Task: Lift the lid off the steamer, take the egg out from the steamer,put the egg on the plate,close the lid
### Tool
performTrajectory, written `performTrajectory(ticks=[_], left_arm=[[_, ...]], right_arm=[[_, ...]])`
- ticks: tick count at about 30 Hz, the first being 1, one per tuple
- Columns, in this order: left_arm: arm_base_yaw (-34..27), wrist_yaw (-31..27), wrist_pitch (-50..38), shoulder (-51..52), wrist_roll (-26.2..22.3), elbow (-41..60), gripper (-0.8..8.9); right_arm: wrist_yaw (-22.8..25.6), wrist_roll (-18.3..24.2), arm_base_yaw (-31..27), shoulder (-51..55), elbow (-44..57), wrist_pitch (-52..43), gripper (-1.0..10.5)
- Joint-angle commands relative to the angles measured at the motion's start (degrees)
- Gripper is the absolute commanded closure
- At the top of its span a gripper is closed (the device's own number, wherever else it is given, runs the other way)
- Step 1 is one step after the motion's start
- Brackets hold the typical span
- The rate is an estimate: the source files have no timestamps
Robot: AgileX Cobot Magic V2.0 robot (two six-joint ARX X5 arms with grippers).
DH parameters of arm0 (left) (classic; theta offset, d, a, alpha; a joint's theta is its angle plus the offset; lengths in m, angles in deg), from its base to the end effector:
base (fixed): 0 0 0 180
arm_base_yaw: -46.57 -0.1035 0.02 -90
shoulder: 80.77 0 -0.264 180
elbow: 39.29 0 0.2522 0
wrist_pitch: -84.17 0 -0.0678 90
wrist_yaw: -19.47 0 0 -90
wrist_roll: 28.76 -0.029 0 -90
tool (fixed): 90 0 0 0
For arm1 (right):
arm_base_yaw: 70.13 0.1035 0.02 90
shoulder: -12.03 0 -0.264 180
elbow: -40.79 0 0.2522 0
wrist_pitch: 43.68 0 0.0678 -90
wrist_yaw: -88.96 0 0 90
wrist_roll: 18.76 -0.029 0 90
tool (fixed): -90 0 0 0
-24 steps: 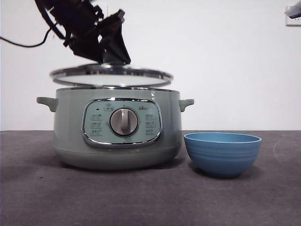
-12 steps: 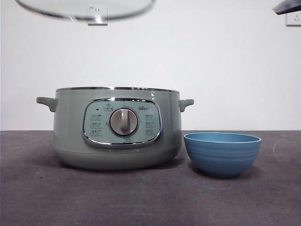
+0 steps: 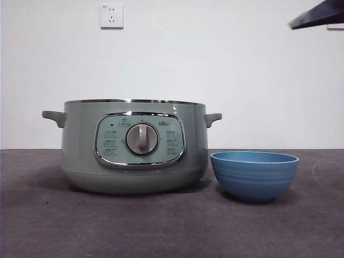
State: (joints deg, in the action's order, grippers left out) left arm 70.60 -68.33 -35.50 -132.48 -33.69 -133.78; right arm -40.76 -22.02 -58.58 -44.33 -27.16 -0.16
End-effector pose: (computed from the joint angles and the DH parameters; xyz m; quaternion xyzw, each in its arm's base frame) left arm 0.1217 -0.0555 0.4528 0.0703 0.1400 -0.2305 0.9604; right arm 0.1896 0.0577 0.3263 0.0916 0.2785 0.4082 0.8645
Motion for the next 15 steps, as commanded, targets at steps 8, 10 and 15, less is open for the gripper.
performTrajectory(ticks=[8, 10, 15], left_arm=[[-0.07, -5.2, 8.2, 10.91, 2.27, -1.16, 8.22], [-0.07, -5.27, 9.97, 12.7, 3.08, -1.16, 8.22], [-0.07, -7.06, 13.9, 15.98, 3.48, -1.16, 8.22]], right_arm=[[9.73, -1.9, 10.56, -13.49, -10.8, -1.36, 4.1], [12.15, -1.92, 13.09, -17.25, -13.99, -1.14, 4.1], [18.47, -1.86, 18.88, -26.62, -21.81, -0.79, 4.1]])
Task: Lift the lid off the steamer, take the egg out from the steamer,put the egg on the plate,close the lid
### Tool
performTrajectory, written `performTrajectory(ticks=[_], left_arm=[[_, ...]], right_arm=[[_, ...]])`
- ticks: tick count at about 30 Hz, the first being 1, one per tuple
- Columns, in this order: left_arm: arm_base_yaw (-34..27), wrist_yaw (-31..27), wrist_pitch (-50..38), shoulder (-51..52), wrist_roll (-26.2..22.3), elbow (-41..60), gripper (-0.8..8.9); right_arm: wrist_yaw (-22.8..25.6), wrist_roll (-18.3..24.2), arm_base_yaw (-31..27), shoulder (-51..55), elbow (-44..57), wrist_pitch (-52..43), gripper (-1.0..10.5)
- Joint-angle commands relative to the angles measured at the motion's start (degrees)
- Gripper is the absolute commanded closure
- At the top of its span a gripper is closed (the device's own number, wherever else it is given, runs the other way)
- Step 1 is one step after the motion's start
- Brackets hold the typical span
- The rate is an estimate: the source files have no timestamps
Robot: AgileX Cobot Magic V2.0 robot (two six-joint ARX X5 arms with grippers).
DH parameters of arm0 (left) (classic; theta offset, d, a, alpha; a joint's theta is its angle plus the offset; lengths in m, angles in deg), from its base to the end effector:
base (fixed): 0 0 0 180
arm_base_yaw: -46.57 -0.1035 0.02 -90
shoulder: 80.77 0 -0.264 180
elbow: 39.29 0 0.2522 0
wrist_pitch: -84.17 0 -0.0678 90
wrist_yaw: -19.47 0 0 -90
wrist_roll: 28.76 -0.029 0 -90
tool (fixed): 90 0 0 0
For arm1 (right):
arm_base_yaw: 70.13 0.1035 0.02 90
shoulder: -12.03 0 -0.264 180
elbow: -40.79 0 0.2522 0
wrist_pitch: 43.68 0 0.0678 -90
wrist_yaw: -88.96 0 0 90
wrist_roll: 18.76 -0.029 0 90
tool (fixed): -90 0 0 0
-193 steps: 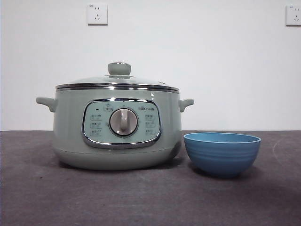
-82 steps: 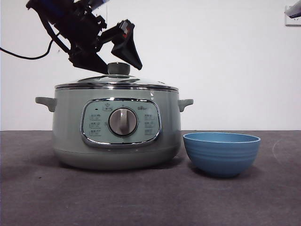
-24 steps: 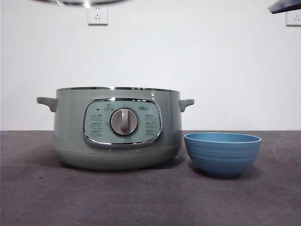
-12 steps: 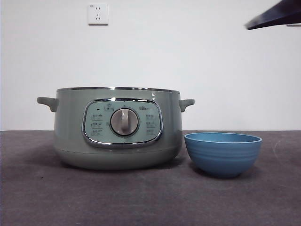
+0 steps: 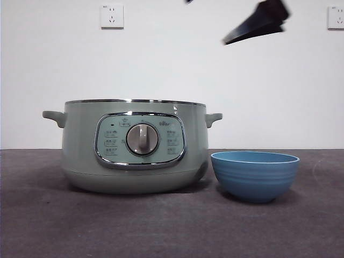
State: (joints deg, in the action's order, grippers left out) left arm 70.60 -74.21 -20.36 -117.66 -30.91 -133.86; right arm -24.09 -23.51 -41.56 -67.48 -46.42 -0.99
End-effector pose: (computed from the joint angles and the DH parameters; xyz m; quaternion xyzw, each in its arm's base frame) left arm 0.0335 -0.0129 0.4455 0.0553 0.1468 -0.1773 0.9716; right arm 0.2574 0.1531 0.3427 0.0211 0.3172 0.4024 0.8585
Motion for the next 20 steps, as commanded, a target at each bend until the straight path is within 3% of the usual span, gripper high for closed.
performTrajectory(ticks=[1, 12, 20], left_arm=[[-0.07, -1.18, -0.35, 1.62, 0.7, -1.07, 8.22], [-0.07, -0.63, 2.89, 2.93, 0.66, -1.07, 8.22], [-0.07, -0.63, 3.15, 2.93, 0.42, -1.07, 8.22]], right_arm=[[2.71, -0.37, 2.8, -5.62, -4.31, 0.07, 4.1], [10.64, -0.15, 9.7, -26.25, -20.94, 0.98, 4.1], [14.67, 0.26, 11.23, -35.17, -23.8, -0.44, 4.2]])
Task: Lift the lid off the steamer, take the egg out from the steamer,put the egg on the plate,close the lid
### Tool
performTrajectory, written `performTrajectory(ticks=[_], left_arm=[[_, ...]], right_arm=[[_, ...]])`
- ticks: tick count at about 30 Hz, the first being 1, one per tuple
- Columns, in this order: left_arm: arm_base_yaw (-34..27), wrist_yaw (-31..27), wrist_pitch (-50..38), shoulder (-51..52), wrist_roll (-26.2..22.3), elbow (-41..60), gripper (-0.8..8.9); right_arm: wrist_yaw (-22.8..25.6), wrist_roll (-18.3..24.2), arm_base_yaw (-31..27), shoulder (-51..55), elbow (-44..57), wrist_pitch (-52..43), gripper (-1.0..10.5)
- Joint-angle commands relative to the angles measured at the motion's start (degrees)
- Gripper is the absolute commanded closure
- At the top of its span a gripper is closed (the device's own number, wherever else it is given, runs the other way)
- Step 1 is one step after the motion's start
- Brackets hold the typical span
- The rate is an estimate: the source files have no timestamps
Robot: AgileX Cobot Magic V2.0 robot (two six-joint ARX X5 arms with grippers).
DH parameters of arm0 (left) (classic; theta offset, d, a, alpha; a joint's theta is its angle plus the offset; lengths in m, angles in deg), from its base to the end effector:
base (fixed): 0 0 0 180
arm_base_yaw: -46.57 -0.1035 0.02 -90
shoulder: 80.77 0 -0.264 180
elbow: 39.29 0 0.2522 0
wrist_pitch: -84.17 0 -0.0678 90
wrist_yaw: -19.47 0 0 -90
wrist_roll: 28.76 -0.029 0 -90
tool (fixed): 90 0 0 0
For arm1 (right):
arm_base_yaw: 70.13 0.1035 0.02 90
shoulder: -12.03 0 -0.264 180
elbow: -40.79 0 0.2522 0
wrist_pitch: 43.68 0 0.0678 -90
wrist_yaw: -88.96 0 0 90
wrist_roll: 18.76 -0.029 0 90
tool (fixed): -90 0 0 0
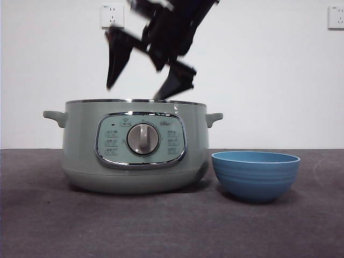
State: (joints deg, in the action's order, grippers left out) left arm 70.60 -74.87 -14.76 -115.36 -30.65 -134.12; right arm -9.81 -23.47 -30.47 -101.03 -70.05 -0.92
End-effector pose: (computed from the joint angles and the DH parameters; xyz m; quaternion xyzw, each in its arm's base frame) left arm 0.0176 -0.0054 0.4379 0.0603 0.1725 -0.1710 0.9682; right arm 0.3387 0.2866 0.2685 -0.0672 0.3840 0.3635 0.8461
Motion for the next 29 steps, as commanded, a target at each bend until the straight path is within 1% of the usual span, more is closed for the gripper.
performTrajectory(ticks=[1, 3, 8, 11, 16, 19, 29], left_arm=[[-0.07, 0.02, -2.43, 0.63, 0.15, -0.81, 8.22], [-0.07, 0.02, -2.45, 0.63, 0.15, -0.81, 8.22], [-0.07, 0.09, -2.45, 0.63, 0.17, -0.81, 8.22], [-0.07, 0.15, -2.38, 0.63, 0.17, -0.81, 8.22], [-0.07, 0.17, -2.34, 0.63, 0.17, -0.81, 8.22], [-0.07, 0.17, -2.27, 0.63, 0.2, -0.81, 8.22], [-0.07, 0.17, -2.23, 0.63, 0.2, -0.81, 8.22]], right_arm=[[0.42, 0.24, 0.15, -2.23, -0.17, -0.5, 4.2], [1.84, 0.26, 0.17, -3.5, -0.17, -0.46, 4.2], [2.01, 0.24, 0.15, -5.73, -0.17, -0.46, 4.2], [2.93, 0.26, 0.17, -6.51, -0.17, -0.39, 4.2], [2.97, 0.24, 0.17, -7.48, -0.17, -0.42, 4.2], [2.93, 0.22, 0.17, -7.96, -0.17, -0.09, 4.7], [2.71, -0.35, 0.24, -9.22, -0.17, 0.46, 4.7]])
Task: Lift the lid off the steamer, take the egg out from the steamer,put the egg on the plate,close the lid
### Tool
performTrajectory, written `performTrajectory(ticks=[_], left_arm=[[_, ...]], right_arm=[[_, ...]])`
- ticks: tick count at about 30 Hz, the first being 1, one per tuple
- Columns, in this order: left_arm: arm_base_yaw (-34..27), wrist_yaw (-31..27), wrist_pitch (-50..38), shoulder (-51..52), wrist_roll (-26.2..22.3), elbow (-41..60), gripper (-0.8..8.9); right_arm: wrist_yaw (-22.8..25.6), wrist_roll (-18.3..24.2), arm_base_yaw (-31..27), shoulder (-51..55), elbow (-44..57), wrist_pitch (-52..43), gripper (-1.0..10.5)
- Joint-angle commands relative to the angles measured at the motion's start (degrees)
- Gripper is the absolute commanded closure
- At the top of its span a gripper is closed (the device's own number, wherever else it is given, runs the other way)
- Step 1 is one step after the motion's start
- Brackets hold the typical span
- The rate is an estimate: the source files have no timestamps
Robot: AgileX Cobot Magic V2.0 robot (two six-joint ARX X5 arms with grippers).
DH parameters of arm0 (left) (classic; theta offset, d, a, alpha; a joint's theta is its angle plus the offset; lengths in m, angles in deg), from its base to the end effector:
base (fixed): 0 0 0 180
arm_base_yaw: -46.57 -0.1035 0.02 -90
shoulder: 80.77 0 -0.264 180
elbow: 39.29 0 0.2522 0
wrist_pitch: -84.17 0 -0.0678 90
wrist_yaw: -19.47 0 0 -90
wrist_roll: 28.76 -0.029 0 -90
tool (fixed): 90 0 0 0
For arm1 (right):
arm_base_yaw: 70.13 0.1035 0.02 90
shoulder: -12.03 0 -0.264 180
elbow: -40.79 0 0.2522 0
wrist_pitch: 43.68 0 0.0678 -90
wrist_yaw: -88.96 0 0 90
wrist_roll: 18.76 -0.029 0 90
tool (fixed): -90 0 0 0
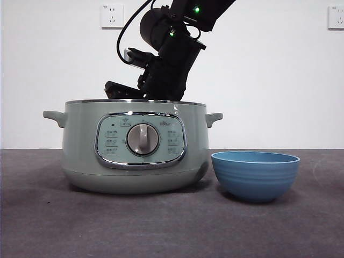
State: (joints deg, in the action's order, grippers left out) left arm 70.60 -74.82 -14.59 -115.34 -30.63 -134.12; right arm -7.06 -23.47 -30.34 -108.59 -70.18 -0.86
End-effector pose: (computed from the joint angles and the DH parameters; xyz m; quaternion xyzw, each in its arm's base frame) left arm 0.0173 -0.0054 0.4376 0.0603 0.1738 -0.1714 0.9679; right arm 0.3530 0.2980 0.2118 -0.0943 0.4370 0.3314 0.8308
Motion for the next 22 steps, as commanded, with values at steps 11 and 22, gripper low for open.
performTrajectory(ticks=[11, 22], left_arm=[[-0.07, 0.09, -2.38, 0.61, 0.15, -0.81, 8.22], [-0.07, 0.07, -2.21, 0.61, 0.15, -0.81, 8.22]], right_arm=[[0.0, -0.42, 0.13, -2.27, -0.04, -0.13, 6.2], [-0.04, -0.42, 0.13, -2.27, -0.04, -0.04, 8.9]])
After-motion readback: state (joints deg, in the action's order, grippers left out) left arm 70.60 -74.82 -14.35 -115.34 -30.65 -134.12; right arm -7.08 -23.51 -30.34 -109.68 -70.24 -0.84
